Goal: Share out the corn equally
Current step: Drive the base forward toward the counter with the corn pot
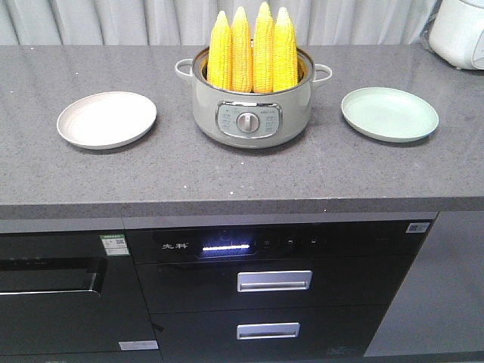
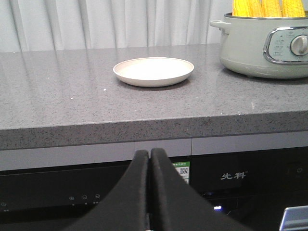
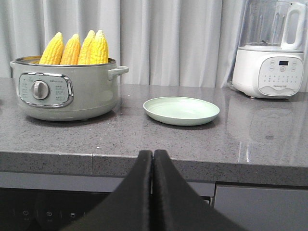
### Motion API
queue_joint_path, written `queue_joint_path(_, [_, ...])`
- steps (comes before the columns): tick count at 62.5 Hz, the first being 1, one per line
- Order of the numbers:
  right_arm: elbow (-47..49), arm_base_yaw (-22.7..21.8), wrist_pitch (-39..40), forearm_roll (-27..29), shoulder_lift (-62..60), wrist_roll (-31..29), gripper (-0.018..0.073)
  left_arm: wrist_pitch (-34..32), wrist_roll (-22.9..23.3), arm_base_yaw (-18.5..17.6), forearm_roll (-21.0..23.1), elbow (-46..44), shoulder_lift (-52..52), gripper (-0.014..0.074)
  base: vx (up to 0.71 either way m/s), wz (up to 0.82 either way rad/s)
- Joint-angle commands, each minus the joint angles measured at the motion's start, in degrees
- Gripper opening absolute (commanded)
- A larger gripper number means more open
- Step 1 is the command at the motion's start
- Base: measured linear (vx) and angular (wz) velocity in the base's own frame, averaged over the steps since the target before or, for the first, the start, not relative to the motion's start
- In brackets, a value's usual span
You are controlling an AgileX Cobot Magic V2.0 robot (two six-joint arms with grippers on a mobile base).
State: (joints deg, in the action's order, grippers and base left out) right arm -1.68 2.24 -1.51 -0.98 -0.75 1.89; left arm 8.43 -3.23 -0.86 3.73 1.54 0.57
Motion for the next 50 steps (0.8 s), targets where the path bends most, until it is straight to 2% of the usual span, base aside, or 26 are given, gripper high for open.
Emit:
queue_joint_path(1, [-0.5, -0.4, 4.1, -0.6, -0.2, -0.5, -0.0004, -4.5, 0.6, 0.0, 0.1, 0.2, 1.0, -0.0007, 0.06, -0.02])
queue_joint_path(50, [-0.5, -0.4, 4.1, -0.6, -0.2, -0.5, -0.0004, -4.5, 0.6, 0.0, 0.1, 0.2, 1.0, -0.0007, 0.06, 0.00])
